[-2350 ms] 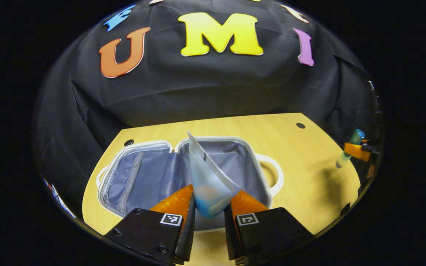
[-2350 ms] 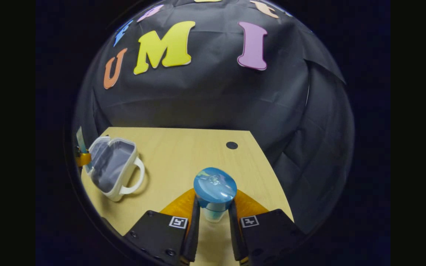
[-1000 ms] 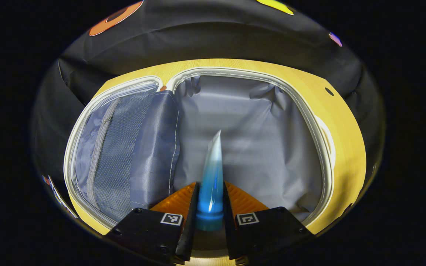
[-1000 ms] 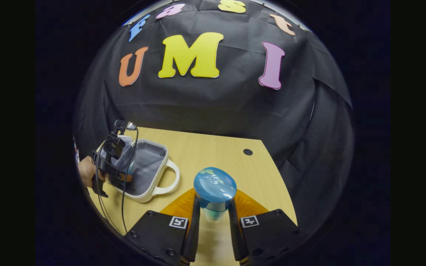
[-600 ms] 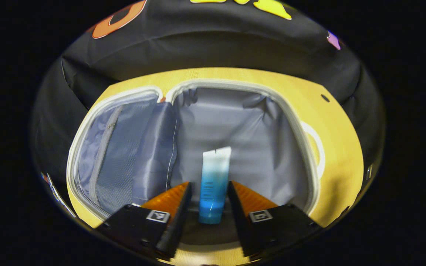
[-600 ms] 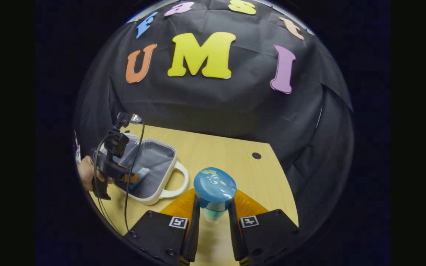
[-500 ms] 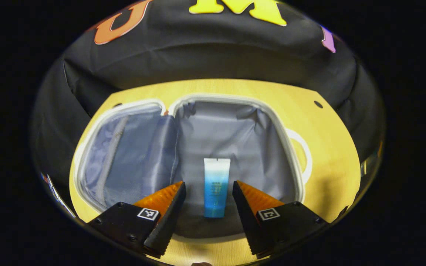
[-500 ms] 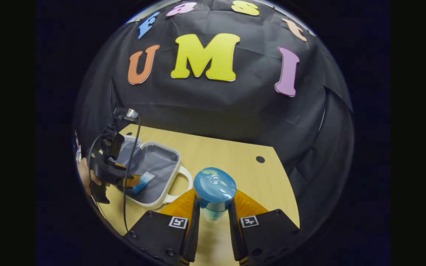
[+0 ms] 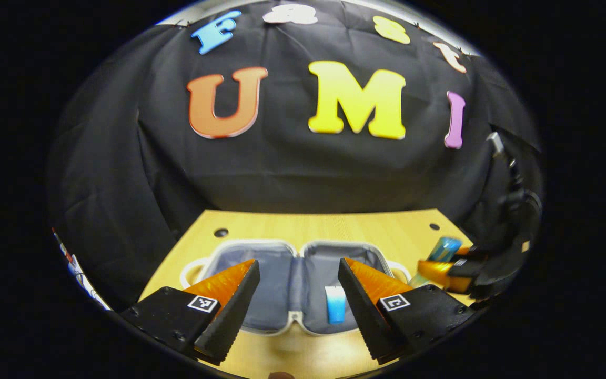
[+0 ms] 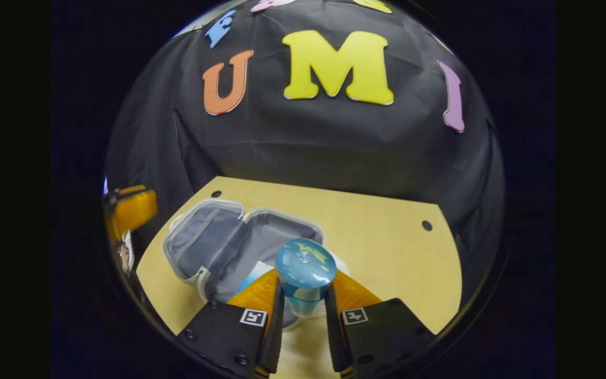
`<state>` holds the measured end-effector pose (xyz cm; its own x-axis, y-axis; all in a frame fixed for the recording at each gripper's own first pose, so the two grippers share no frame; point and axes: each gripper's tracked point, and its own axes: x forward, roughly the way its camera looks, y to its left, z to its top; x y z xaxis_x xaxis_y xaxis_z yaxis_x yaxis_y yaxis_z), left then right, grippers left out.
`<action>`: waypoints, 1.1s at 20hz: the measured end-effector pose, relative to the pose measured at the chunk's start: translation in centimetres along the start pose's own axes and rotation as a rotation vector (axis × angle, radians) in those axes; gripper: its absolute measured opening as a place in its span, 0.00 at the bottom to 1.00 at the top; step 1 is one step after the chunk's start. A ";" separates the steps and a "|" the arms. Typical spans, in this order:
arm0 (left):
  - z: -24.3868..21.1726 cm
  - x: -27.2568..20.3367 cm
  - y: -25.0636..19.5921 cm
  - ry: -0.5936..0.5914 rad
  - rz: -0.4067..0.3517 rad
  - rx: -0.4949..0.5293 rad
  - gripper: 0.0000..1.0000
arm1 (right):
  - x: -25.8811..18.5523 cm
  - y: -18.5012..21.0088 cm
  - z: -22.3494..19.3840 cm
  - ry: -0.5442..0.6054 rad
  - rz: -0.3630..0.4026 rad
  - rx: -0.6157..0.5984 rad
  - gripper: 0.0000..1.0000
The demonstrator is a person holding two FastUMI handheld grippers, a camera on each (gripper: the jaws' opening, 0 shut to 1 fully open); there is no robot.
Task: First open the suitcase, pack the skin care products into it, and then close the suitcase.
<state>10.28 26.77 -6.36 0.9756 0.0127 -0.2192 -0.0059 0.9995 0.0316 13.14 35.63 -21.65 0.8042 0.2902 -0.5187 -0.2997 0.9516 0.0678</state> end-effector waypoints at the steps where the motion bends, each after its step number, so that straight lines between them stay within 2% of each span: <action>1: 1.9 -1.3 1.0 -0.064 0.003 -0.001 0.96 | 1.2 1.1 -0.9 0.032 0.012 0.010 0.35; 4: 5.5 -3.5 3.0 -0.196 -0.009 -0.011 0.95 | 4.4 3.0 -4.8 0.154 -0.001 0.040 0.35; 8: 7.1 -5.0 6.5 -0.234 0.022 0.007 0.95 | 5.9 4.2 -8.1 0.256 -0.032 0.082 0.35; 9: 7.2 -5.0 7.0 -0.239 0.011 0.000 0.95 | 6.0 4.4 -7.6 0.232 -0.037 0.097 0.35; 11: 6.6 -4.8 7.9 -0.236 0.001 -0.017 0.95 | 6.5 4.7 -7.3 0.240 -0.047 0.108 0.34; 15: 5.5 -4.1 10.0 -0.215 0.029 -0.025 0.95 | 9.0 4.5 -6.4 0.250 -0.086 0.139 0.35; 20: 4.2 -3.0 13.3 -0.192 0.070 -0.034 0.95 | 13.0 3.7 -7.3 0.343 -0.147 0.216 0.35; 21: 3.4 -2.8 14.0 -0.173 0.086 -0.033 1.00 | 13.8 3.5 -7.8 0.366 -0.163 0.225 0.34; 22: 2.7 -2.7 14.7 -0.156 0.104 -0.032 0.95 | 14.2 3.3 -8.2 0.386 -0.181 0.234 0.34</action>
<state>8.15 41.36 -2.65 0.9916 0.1134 -0.0626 -0.1127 0.9935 0.0141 19.37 42.09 -35.76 0.5704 0.1018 -0.8151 -0.0136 0.9933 0.1145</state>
